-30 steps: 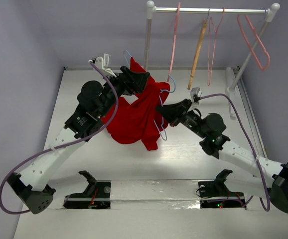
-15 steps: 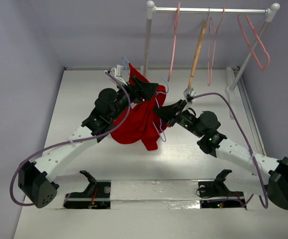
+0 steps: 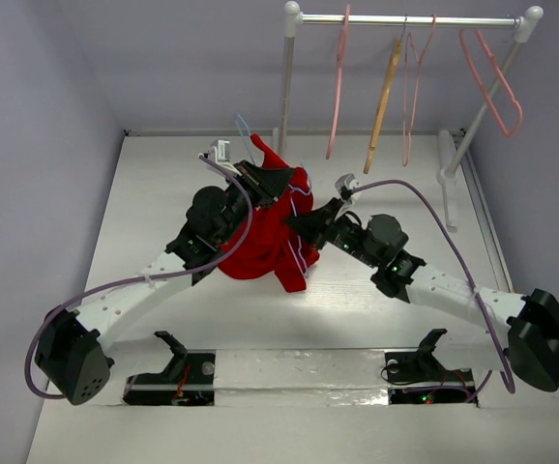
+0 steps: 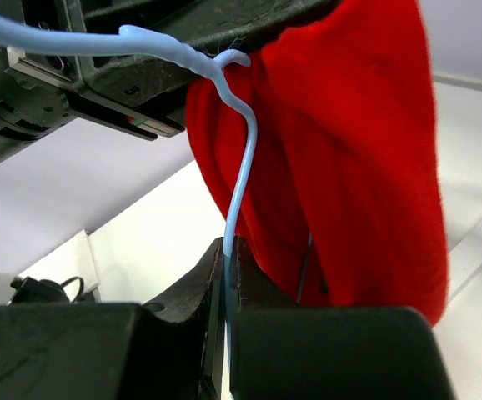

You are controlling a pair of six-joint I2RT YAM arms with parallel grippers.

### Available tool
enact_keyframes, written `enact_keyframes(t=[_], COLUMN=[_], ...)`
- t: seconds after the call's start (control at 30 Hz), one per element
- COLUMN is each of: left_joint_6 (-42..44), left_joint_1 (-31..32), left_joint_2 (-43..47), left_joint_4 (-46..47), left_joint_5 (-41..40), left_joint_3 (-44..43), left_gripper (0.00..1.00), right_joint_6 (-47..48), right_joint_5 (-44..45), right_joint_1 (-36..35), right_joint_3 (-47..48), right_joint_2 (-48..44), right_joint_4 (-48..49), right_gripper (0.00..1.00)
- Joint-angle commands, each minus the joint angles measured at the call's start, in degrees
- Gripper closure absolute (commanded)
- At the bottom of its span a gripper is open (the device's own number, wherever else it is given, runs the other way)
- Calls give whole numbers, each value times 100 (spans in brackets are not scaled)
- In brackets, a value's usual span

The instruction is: Place the t-shirt on the hanger

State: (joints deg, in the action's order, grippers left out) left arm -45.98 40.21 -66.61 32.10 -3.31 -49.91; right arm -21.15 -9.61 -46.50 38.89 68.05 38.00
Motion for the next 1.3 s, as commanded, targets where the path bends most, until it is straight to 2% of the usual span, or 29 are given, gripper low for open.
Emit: enact_keyframes(t=[0.0, 0.13, 0.17, 0.2, 0.23, 0.3, 0.33, 0.43, 0.53, 0.6, 0.73, 0.8, 0.83, 0.93, 1.27], left_joint_6=[36, -43, -113, -148, -192, -306, -341, -438, -509, -518, -500, -483, -482, -465, -482], left_joint_1=[5, 5, 5, 5, 5, -48, -100, -153, -206, -267, -381, -382, -434, -435, -487], left_joint_2=[253, 403, 455, 586, 657, 841, 886, 1071, 1203, 1281, 1431, 1501, 1510, 1563, 1686], left_joint_4=[429, 446, 490, 543, 622, 657, 684, 710, 693, 649, 526, 491, 464, 359, 262], left_joint_5=[-38, -126, -152, -196, -222, -196, -170, -65, 50, 155, 243, 287, 296, 305, 647], left_joint_3=[113, 315, 437, 508, 570, 675, 684, 711, 684, 623, 544, 500, 491, 430, 342], left_gripper=[100, 100, 100, 100, 100, 100, 100, 100, 100, 100, 100, 100, 100, 100, 100], right_joint_6=[-12, -161, -188, -214, -223, -206, -188, -101, 22, 137, 514, 698, 882, 1286, 1991], right_joint_5=[134, 205, 222, 222, 231, 196, 187, 196, 327, 529, 539, 346, 311, 503, 513], right_joint_1=[-114, -166, -166, -166, -166, -166, -166, -166, -166, -166, -166, -166, -166, -166, -61], right_joint_3=[373, 513, 540, 610, 654, 602, 532, 295, -55, -285, -637, -708, -682, -585, -102], right_joint_2=[41, 68, 50, 24, -2, -177, -265, -669, -1082, -1276, -1549, -1471, -1331, -1181, -452], right_joint_4=[226, -265, -562, -757, -950, -1399, -1479, -1813, -2050, -2121, -2270, -2279, -2323, -2578, -2570], right_gripper=[100, 100, 95, 88, 71, 51, 38, 24, 24, 30, 56, 53, 46, 35, 30])
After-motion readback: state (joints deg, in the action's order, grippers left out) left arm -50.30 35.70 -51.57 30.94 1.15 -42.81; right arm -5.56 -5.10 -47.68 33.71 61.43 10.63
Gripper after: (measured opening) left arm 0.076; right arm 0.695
